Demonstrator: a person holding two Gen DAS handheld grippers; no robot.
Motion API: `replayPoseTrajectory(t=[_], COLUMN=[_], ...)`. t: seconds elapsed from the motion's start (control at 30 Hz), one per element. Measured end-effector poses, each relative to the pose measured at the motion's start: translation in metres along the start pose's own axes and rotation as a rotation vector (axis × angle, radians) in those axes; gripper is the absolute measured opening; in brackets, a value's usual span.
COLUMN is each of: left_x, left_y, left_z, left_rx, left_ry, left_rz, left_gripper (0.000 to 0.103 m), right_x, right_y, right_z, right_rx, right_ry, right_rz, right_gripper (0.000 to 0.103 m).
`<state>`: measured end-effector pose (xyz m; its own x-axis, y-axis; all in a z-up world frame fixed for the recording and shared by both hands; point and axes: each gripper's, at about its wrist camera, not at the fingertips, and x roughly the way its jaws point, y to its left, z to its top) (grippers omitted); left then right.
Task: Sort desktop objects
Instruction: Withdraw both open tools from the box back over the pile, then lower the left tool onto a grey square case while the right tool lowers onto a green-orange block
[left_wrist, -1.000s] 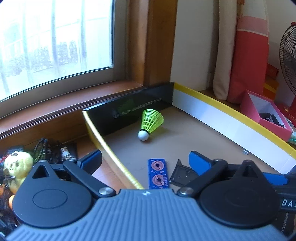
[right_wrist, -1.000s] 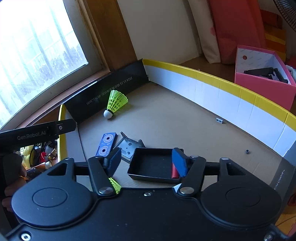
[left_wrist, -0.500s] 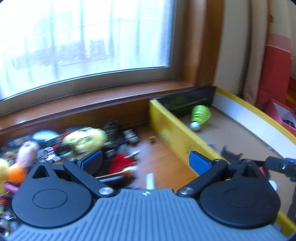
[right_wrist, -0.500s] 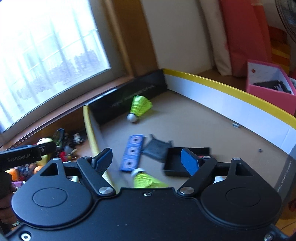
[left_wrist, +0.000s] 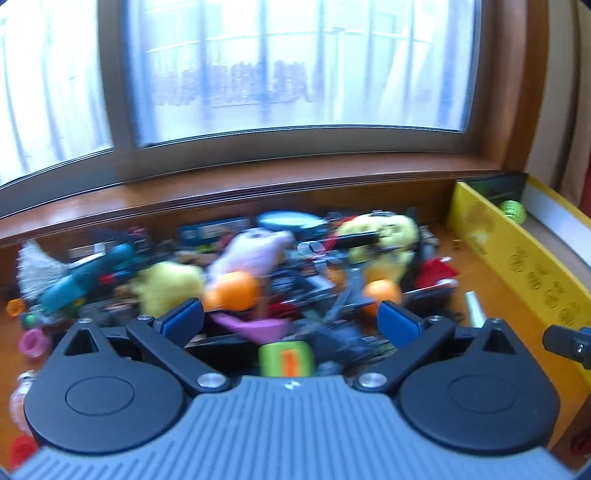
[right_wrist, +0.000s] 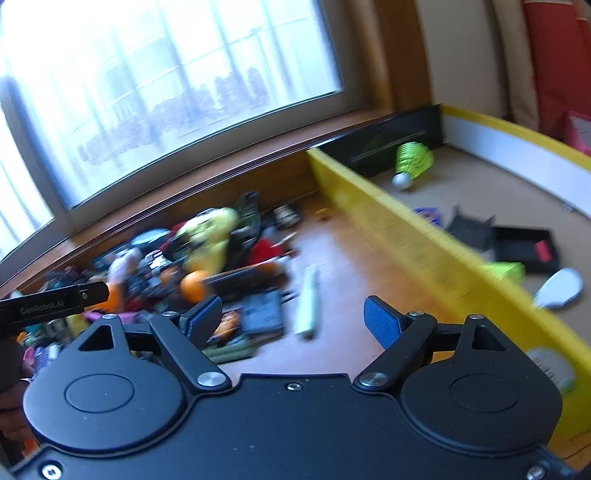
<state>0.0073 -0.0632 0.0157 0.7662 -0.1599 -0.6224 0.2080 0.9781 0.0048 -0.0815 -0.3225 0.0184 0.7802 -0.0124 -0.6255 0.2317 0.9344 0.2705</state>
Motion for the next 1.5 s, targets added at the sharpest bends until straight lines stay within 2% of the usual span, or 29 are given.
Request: replayPoseTrajectory(t=[0.17,0.3,0.47,0.63,0.77,0.83,0.93,1.0,1.1,1.17,1.23,1.3,1.5], left_x=[-0.015,-0.023,-0.028,-0.037,-0.043,-0.046,-0.051,-0.05,-0.043,-0.04,-0.037,-0.034,-0.018], left_y=[0.048,0.083,0.119,0.153,0.173,0.183,0.198,0.202,0.202,0.196,0.191,0.185,0.162], left_z=[-0.01,-0.021,-0.034,-0.048,-0.065,-0.072,-0.08,-0.082,-0.08,-0.077,-0.074,-0.072,-0.067], left_rx=[-0.058,-0.119,-0.188,-0.242,-0.269,-0.276,-0.286,-0.274,-0.26,-0.233,-0.207,-0.168,-0.074], left_ry=[0.009,0.0,0.025,0.04,0.052,0.075,0.068,0.049,0.078,0.075,0.076,0.072,0.08], left_rz=[0.06,0.131,0.209,0.303,0.359,0.376,0.331,0.286,0.223,0.182,0.161,0.121,0.005], left_gripper=[0.103,0.103,0.103,0.103,0.103,0.103,0.103,0.103,0.103,0.103,0.103,0.103,0.103], right_x=[0.007,0.014,0.031,0.063,0.091,0.102,0.106,0.106,0.103,0.1,0.099,0.101,0.103], right_y=[0.052,0.09,0.132,0.171,0.199,0.211,0.224,0.23,0.235,0.23,0.226,0.222,0.207], right_z=[-0.016,-0.018,-0.019,-0.023,-0.039,-0.051,-0.064,-0.069,-0.074,-0.075,-0.075,-0.074,-0.075], right_rx=[-0.05,-0.134,-0.217,-0.261,-0.316,-0.333,-0.35,-0.367,-0.354,-0.348,-0.33,-0.31,-0.281], right_ry=[0.05,0.058,0.088,0.157,0.212,0.242,0.28,0.262,0.241,0.245,0.227,0.229,0.227], right_rz=[0.064,0.108,0.193,0.297,0.378,0.378,0.401,0.398,0.322,0.334,0.3,0.276,0.223], right_gripper=[0.085,0.087,0.088,0.088,0.088,0.088,0.088,0.088,0.088,0.087,0.083,0.075,0.067])
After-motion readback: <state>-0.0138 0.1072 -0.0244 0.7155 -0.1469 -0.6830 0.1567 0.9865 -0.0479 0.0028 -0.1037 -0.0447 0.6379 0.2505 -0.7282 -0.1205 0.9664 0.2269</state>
